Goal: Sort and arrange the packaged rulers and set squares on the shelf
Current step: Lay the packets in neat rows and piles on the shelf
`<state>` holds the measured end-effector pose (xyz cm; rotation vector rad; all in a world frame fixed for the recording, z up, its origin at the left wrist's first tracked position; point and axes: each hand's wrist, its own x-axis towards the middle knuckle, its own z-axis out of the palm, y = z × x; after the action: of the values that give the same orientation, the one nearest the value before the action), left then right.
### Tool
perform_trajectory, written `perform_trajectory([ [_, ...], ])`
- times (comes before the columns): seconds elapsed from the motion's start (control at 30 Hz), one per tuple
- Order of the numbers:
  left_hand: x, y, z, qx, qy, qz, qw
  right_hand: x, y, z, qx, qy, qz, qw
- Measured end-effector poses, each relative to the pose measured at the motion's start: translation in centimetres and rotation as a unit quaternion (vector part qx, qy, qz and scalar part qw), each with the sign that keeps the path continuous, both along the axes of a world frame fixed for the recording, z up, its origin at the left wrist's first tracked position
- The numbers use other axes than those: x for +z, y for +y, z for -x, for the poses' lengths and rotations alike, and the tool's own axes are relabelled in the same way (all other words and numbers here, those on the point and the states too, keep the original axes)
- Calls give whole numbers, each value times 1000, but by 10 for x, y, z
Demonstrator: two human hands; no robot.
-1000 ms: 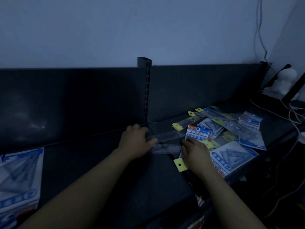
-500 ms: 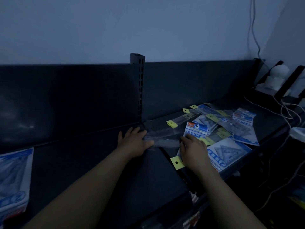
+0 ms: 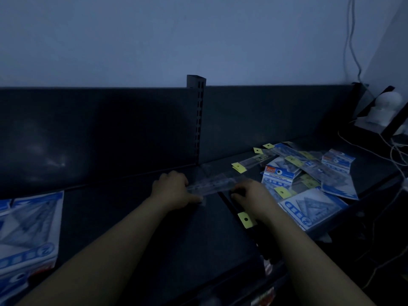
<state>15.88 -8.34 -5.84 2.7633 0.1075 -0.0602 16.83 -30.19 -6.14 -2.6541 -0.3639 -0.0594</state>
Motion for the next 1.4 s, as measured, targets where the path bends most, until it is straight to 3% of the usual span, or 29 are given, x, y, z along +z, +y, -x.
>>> perform_trajectory([
  [0.13,2,-4,-1,17,15,89,996,9,7,-3,-13,-12,-69,997],
  [0.33,14,20,6,61,-16,177,982,9,19,-6,-17,19,-93,995],
  [0.47,13,40,13,100,-43,256,961,7,45,-10,-18,32,-78,996],
  [0.7,14,71,26,143,-67,273,949,-10,88,-25,26,49,41,998],
  [0.93,14,86,34,161,-65,294,940,-9,83,-27,34,89,-150,984],
  [1.1,15,84,41,143,-53,308,939,-8,83,-27,-13,91,-193,977],
  [1.4,27,93,72,151,-88,307,935,2,107,-12,9,41,-259,965],
])
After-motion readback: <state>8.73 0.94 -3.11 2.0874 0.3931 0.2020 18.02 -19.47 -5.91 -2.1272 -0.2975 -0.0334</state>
